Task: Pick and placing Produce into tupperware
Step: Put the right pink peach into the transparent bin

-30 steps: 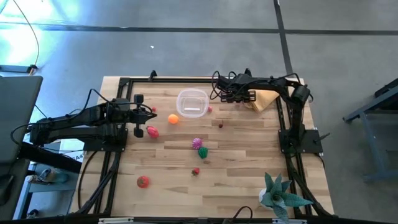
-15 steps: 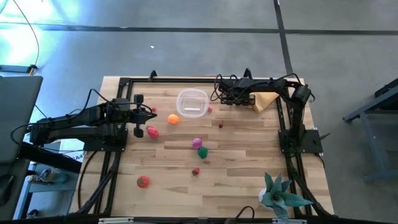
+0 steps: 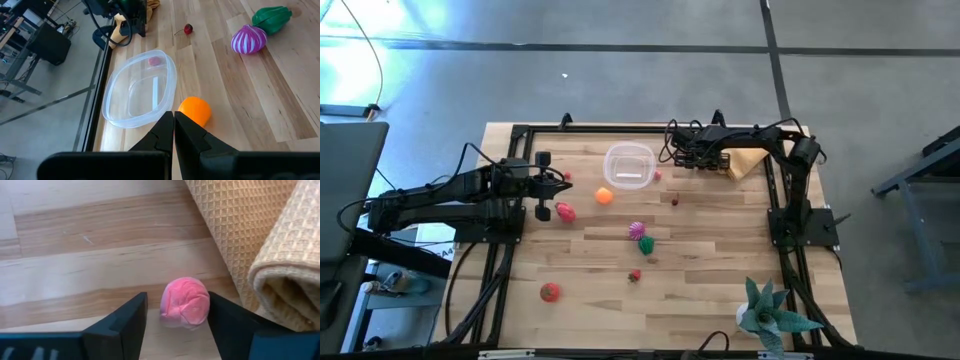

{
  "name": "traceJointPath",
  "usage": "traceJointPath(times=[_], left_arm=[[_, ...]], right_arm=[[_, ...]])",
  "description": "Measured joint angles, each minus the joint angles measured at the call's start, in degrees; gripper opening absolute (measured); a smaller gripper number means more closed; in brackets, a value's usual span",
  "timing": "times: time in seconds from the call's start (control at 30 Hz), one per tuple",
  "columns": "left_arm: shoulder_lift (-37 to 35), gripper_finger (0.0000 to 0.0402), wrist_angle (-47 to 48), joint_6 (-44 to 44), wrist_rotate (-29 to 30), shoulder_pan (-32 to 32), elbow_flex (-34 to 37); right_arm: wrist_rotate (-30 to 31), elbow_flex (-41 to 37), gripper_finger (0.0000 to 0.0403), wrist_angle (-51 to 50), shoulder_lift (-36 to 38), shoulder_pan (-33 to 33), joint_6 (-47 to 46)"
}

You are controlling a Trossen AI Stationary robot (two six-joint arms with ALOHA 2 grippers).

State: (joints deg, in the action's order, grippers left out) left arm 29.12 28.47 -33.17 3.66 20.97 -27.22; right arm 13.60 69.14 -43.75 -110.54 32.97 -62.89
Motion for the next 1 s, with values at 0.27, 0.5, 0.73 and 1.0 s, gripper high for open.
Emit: traceJointPath(times=[0.27,0.5,0.73,1.0], left_arm=[[0.00,0.0005,0.01,0.00,0.02,0.00,0.00],[-0.01,0.0005,0.01,0.00,0.00,0.01,0.00],[0.00,0.0005,0.02,0.00,0.00,0.02,0.00],[-0.01,0.0005,0.01,0.00,0.00,0.00,0.00]], right_arm=[[-0.19,-0.02,0.0150,0.27,-0.02,0.02,-0.18],[-0.19,-0.02,0.0122,0.44,-0.02,0.00,-0.25],[-0.19,-0.02,0.0104,0.70,-0.02,0.00,0.32],[-0.22,0.32,0.0102,0.68,-0.08,0.00,2.58]])
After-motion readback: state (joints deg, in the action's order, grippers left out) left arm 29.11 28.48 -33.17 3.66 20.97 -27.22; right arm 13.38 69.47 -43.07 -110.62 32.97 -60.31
